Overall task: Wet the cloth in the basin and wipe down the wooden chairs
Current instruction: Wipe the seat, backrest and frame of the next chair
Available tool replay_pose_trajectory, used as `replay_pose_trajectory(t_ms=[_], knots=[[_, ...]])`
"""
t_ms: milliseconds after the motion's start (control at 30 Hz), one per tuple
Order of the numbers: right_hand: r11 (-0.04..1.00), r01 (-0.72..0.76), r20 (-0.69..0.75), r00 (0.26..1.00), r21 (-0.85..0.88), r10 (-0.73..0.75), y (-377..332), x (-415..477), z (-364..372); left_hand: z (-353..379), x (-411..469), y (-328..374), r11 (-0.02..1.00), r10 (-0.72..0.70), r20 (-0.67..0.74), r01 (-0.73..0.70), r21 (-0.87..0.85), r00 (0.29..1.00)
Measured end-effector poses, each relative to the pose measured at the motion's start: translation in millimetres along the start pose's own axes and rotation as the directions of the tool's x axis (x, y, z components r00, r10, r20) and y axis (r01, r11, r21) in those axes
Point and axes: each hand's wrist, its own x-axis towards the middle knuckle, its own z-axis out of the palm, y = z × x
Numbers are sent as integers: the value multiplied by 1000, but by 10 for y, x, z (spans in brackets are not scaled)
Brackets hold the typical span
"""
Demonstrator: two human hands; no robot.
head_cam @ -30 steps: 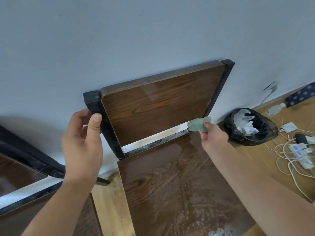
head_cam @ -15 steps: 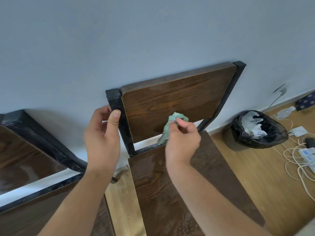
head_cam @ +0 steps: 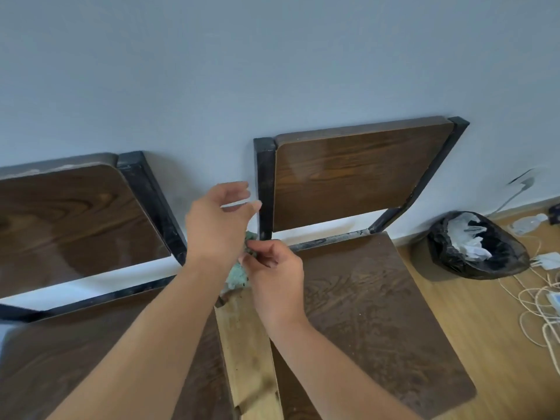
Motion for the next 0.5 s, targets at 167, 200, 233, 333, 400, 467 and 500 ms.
replay_pose_trajectory(t_ms=[167,200,233,333,400,467,500], knots=[[997,-27,106,994,-72,35,-57,-483,-15,-417,-548,-191,988,-141,-208,152,36,968],[993,-25,140,989,-111,41,-83,-600,11,-537,-655,-239,985,-160,-240,171,22,957],[988,-15,175,984,-154,42,-100,-723,47,-673,-764,-290,983,-176,-272,184,5,946],[966,44,297,954,-254,35,-116,-1135,219,-1136,-1158,-412,974,-220,-326,227,-15,919],[945,86,397,916,-315,49,-74,-1451,405,-1497,-1455,-519,967,-239,-374,253,-11,896],[921,131,462,885,-366,57,44,-1817,611,-1914,-1757,-681,947,-297,-446,321,-21,844],[917,140,482,874,-374,63,123,-2016,714,-2130,-1915,-811,935,-336,-462,349,-61,821]])
